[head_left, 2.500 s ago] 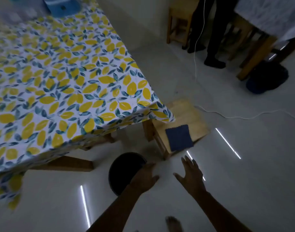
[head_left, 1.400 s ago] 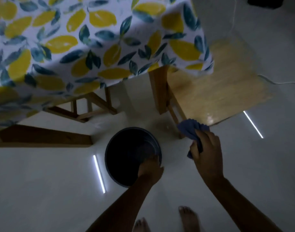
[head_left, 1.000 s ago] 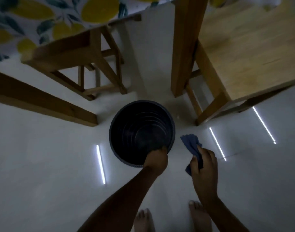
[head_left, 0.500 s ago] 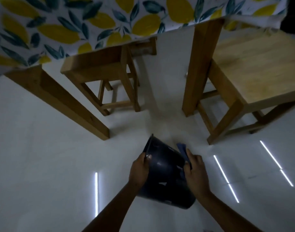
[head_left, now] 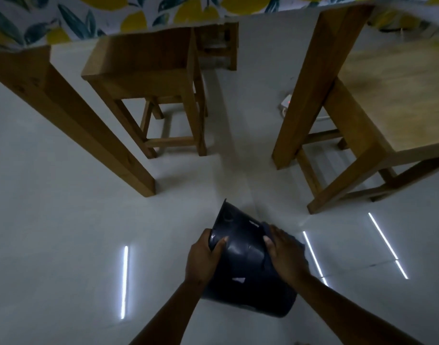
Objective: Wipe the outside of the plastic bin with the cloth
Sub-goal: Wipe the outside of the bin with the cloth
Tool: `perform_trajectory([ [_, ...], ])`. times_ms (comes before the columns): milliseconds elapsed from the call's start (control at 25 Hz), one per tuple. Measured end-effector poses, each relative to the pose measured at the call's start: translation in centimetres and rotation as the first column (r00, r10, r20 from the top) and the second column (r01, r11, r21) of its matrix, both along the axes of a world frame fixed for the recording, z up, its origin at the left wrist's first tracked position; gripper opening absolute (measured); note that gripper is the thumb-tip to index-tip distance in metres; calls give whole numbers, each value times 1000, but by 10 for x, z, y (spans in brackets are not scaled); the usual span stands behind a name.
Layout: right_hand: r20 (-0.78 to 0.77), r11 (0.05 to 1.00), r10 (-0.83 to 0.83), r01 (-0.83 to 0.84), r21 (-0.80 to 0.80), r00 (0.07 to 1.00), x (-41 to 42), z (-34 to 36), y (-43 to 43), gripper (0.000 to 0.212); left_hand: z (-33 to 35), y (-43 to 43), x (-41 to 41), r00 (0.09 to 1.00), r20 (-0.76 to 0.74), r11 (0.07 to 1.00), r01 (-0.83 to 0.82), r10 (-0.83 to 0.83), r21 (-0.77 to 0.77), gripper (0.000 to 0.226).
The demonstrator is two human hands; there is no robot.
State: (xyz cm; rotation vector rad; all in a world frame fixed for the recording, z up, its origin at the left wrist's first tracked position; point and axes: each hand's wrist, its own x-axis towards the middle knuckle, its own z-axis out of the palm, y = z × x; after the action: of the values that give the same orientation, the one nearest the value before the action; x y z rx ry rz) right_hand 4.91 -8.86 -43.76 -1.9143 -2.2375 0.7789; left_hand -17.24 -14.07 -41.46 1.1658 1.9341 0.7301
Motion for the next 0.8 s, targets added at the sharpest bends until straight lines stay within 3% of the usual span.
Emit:
perform_trajectory([
  [80,-10,997,-58,59,42,998,6,-2,-17,71,-2,1,0,1000,20,1000,-3,3,-6,27],
  [200,26,991,113,-115,73,993,-34,-2,-52,66,-9,-2,-2,1000,-20,1000,-1,1,16,27],
  [280,-15,983,172,-170,65,985,-55,-12,-20,62,-11,-8,-3,1000,-19,999,-21,22,39,25],
  [320,-88,991,97,-105,-87,991,-57,-9,10,61,-12,-8,-4,1000,-17,999,-25,25,40,23],
  [400,-107,989,-37,22,-143,994,-40,-10,52,66,-10,-10,-4,1000,16,1000,-24,24,17,19],
  [480,-157,960,-208,170,-222,966,-29,-10,34,73,-6,-11,-5,999,32,1000,-8,9,-8,20],
  [520,-81,990,-99,90,-106,992,-33,-12,8,71,-5,-11,-6,1000,25,1000,-6,6,-19,21],
  [640,-53,974,226,-227,-17,973,-52,2,-44,57,-9,-12,-9,1000,14,1000,-13,14,-23,17],
  [680,-35,967,256,-257,1,966,-56,-3,-29,56,-6,-11,-8,1000,11,1000,-5,5,-16,15],
  [760,-188,980,124,-150,-133,974,-50,-3,28,56,-5,-8,-6,1000,-2,1000,8,-8,-12,16],
  [800,-65,987,114,-121,-103,991,-38,-2,50,57,-4,-7,-6,1000,5,1000,0,0,-29,17],
])
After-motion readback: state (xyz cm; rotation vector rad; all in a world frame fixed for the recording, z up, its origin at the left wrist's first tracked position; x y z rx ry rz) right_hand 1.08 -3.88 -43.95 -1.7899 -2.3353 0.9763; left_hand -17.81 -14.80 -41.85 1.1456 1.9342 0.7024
